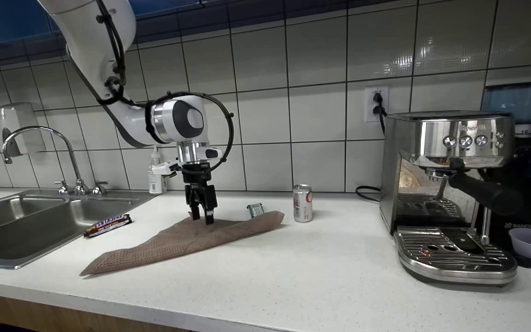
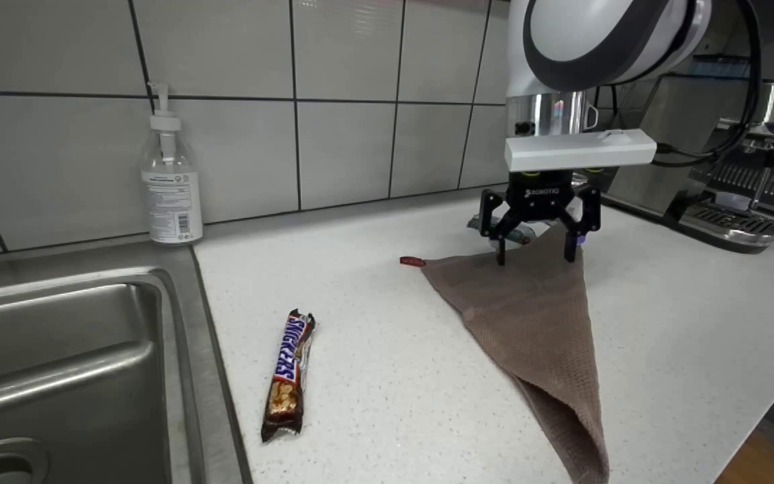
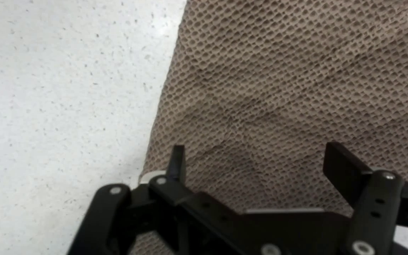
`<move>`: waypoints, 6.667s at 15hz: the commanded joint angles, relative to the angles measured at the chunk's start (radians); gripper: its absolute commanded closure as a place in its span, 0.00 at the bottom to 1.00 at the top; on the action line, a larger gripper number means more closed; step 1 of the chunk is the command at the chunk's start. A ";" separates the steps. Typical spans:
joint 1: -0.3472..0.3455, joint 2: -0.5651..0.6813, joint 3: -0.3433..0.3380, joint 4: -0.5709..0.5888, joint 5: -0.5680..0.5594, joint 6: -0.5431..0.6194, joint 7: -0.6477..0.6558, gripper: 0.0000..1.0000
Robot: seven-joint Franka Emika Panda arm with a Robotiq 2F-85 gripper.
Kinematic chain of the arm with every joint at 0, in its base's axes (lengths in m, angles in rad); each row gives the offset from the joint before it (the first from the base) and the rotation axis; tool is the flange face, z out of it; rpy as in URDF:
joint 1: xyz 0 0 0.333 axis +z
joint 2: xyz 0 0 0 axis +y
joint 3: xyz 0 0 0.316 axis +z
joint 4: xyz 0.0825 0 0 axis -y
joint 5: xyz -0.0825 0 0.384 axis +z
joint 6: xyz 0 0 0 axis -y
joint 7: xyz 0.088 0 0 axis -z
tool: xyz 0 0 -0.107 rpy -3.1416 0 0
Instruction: Fold the towel diagonally
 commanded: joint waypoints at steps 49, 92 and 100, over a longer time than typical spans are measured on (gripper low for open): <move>-0.202 0.232 -0.128 0.306 0.244 0.038 -0.002 0.00; -0.123 0.033 -0.148 0.143 0.185 0.067 -0.002 0.99; -0.073 -0.105 -0.120 0.000 0.163 0.079 -0.004 0.99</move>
